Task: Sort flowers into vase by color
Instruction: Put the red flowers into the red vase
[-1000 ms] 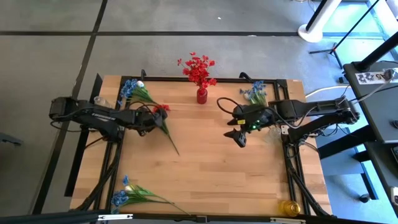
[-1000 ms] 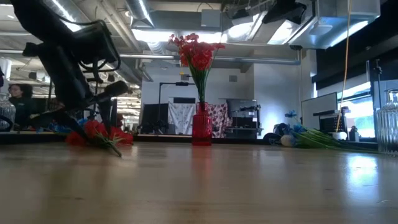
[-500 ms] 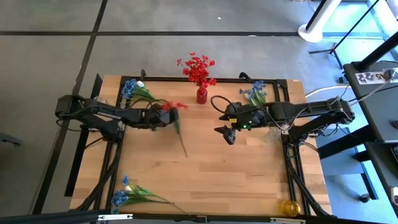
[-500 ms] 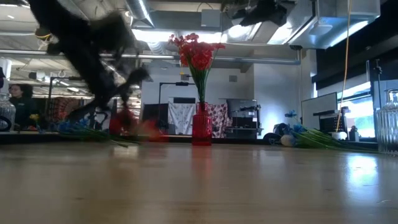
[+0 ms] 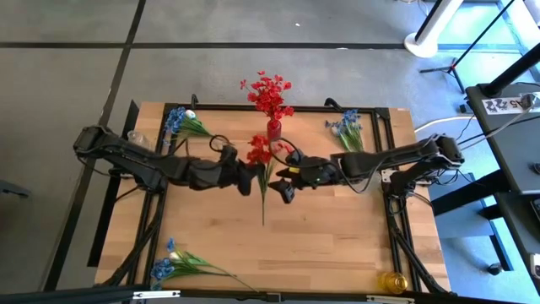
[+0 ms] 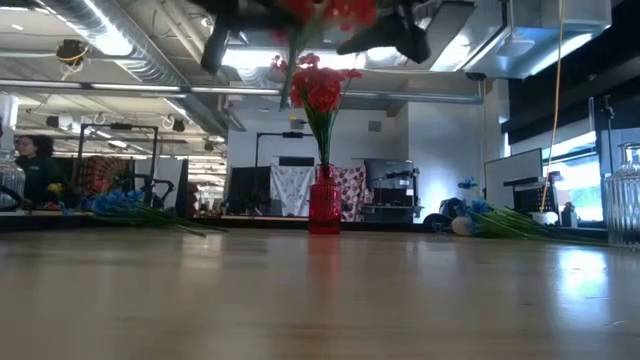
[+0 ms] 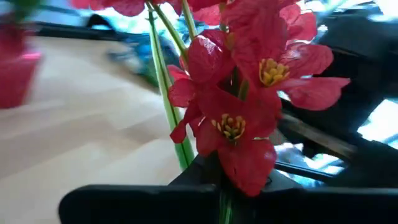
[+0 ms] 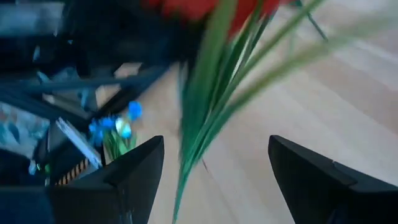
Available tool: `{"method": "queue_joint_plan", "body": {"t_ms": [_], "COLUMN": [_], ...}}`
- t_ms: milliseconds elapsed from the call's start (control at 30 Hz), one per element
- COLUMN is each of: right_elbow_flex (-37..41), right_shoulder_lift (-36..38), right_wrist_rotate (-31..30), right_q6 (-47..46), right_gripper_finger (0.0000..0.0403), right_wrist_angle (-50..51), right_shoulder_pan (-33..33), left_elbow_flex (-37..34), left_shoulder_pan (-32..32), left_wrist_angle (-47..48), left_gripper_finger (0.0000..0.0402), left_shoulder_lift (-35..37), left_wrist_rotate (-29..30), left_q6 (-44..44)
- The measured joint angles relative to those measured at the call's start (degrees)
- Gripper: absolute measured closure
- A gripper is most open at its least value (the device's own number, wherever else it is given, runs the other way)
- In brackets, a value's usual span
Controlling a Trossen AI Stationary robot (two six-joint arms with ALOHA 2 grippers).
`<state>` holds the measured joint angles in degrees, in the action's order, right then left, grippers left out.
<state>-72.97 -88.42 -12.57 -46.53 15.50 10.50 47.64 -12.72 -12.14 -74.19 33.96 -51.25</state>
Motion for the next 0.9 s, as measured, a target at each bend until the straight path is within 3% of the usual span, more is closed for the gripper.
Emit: {"method": "queue_joint_plan", "body": {"t_ms": [300,433,633,767,900], "right_elbow_flex": [0.0,0.0,-0.01,0.02,-0.02], "right_shoulder_lift": [-3.11,-3.46,-3.4,-0.81,7.15], "right_wrist_rotate": [1.75,0.99,0.64,-0.51,-5.16], "right_q6": [3.64,3.72,6.36,9.62,16.37], "right_gripper_finger": [0.0134,0.0206,0.0376,0.0375,0.0386], "right_wrist_angle": [-12.93,-12.75,-14.98,-14.35,-7.81], "right_shoulder_pan": [0.48,0.37,0.4,-0.47,-3.11], "left_elbow_flex": [0.02,0.04,0.02,0.02,0.04], "left_shoulder_pan": [-3.38,-3.3,-1.53,0.44,1.76], "left_wrist_angle": [-10.09,-10.01,-8.37,-1.55,11.66], "left_gripper_finger": [0.0395,0.0371,0.0308,0.0276,0.0264], "left_shoulder_lift": [0.0,0.28,2.98,10.18,19.95], "left_wrist_rotate": [-0.95,-2.19,-8.58,-13.19,-15.62], "left_q6": [5.46,8.31,12.69,15.18,17.38]}}
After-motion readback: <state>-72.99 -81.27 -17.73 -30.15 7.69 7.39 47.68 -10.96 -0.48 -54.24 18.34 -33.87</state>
